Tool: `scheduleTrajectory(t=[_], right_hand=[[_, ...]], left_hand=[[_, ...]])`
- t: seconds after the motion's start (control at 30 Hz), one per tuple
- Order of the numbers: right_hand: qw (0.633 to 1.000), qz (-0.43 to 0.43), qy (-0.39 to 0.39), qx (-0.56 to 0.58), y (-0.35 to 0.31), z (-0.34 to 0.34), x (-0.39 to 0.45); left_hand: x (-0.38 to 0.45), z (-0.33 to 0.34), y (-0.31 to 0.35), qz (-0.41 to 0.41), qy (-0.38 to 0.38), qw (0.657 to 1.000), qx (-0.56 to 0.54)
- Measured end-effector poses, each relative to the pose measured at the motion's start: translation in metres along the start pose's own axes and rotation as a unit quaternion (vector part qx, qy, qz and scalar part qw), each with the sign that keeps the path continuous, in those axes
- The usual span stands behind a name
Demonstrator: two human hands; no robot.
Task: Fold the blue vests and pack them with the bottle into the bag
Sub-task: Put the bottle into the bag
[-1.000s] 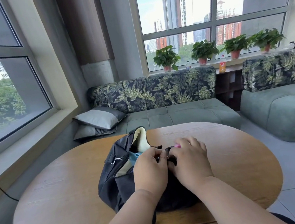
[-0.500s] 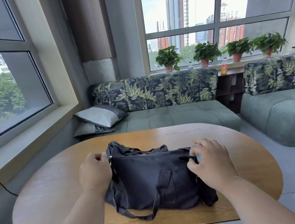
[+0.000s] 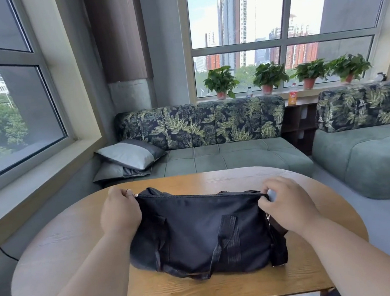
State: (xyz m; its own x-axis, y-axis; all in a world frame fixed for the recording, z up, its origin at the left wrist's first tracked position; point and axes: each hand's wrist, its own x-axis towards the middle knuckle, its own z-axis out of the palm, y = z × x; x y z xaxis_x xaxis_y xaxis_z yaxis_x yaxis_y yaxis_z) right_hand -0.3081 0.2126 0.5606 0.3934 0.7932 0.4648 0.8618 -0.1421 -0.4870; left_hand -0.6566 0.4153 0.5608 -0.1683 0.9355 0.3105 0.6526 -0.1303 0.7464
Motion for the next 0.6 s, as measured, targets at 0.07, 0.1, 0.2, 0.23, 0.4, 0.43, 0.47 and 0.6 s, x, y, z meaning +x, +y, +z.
scheduleTrajectory(t=[0.07,0.1,0.2,0.23,0.4,0.43,0.47,0.6], right_hand=[[1.0,0.022,0.008,0.004,0.006,-0.005,0.003],[1.0,0.025,0.012,0.001,0.009,-0.007,0.005],[0.999,0.035,0.016,0.002,0.017,-0.01,0.012],[0.999,0.035,0.019,0.002,0.018,-0.01,0.013],[1.0,0.02,0.017,-0.007,0.024,-0.006,0.018],[1.0,0.017,0.014,-0.011,0.025,-0.005,0.018],[1.0,0.012,0.013,-0.012,0.025,-0.004,0.016],[0.991,-0.035,0.081,-0.101,0.027,0.002,0.003]], left_hand=[[0.005,0.001,0.003,0.006,0.001,1.0,0.0],[0.006,0.002,0.003,0.004,-0.005,1.0,0.0],[0.007,0.014,-0.002,0.001,-0.014,1.0,0.007],[0.006,0.017,-0.003,0.0,-0.009,1.0,0.007],[-0.002,0.02,-0.002,-0.013,0.004,1.0,-0.009],[-0.005,0.021,-0.002,-0.013,0.004,1.0,-0.012],[-0.007,0.021,-0.003,-0.01,0.004,1.0,-0.019],[-0.027,0.016,-0.008,-0.037,-0.04,0.996,-0.07]])
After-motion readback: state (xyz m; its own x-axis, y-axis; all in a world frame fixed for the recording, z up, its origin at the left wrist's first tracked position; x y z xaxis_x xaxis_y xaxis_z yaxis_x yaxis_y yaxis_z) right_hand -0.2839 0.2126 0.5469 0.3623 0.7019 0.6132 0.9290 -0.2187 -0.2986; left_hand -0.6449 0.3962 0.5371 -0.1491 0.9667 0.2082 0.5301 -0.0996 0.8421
